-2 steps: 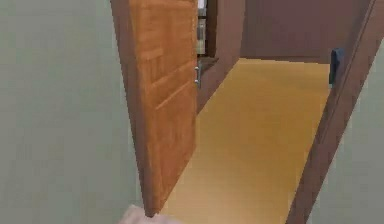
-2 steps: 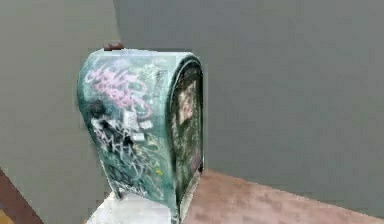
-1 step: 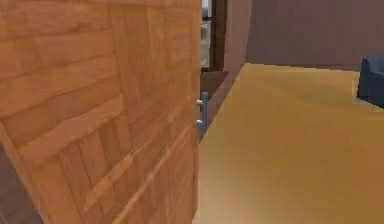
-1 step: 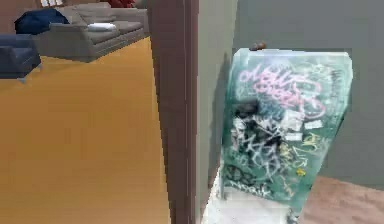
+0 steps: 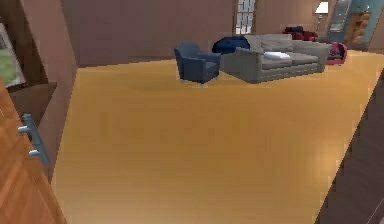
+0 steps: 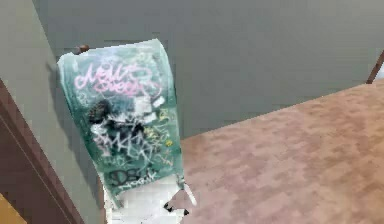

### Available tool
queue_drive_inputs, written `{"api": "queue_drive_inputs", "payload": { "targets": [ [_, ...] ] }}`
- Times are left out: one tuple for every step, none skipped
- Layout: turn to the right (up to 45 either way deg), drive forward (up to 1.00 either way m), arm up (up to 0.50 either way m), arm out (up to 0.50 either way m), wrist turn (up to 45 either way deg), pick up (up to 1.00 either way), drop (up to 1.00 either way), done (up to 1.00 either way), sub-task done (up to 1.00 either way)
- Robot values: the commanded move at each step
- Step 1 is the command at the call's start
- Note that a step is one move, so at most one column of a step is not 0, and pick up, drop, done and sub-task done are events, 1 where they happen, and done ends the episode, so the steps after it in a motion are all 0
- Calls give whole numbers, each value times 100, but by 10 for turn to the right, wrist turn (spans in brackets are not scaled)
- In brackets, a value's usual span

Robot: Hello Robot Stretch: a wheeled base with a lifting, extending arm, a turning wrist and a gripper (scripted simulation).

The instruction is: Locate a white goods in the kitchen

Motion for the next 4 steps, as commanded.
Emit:
{"api": "queue_drive_inputs", "payload": {
  "targets": [
    [60, 0, 0, 0, 0, 0, 0, 0, 0],
    [0, 50, 0, 0, 0, 0, 0, 0, 0],
    [360, 0, 0, 0, 0, 0, 0, 0, 0],
    [0, 100, 0, 0, 0, 0, 0, 0, 0]
  ]
}}
